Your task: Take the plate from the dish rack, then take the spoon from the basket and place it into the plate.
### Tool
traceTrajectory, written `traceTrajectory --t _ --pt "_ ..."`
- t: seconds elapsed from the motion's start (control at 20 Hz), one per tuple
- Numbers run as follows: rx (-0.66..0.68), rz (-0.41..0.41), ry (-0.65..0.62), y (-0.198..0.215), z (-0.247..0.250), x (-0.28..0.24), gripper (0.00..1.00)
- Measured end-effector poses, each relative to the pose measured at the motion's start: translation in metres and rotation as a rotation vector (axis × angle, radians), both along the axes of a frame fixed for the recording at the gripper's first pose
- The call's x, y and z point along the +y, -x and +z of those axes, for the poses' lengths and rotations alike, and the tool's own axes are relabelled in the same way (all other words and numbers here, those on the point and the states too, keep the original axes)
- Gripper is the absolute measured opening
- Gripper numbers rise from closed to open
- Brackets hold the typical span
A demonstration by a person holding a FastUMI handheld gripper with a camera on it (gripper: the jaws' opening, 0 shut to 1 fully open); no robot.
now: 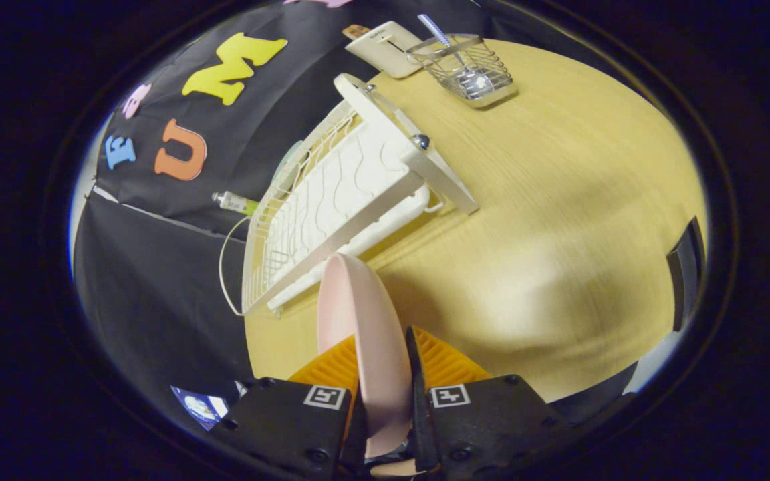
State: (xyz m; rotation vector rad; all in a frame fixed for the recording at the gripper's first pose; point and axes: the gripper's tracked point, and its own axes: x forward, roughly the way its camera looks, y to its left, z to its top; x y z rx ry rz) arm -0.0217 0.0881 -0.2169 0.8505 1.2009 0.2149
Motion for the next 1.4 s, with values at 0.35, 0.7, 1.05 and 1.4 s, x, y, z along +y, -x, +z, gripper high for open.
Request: traceTrajectory --t 0.35,0.7,1.05,1.4 --pt "-0.020 0.000 0.035 -0.010 -0.009 -0.008 0.42" --pt "-0.158 0.054 0.171 -0.010 0.002 -0.030 0.56" --pt "-0.453 0.087 0.494 -0.007 0.063 -0.089 0.80" --pt "-0.644 -0.067 0.730 -0.087 0.127 -0.178 0.93"
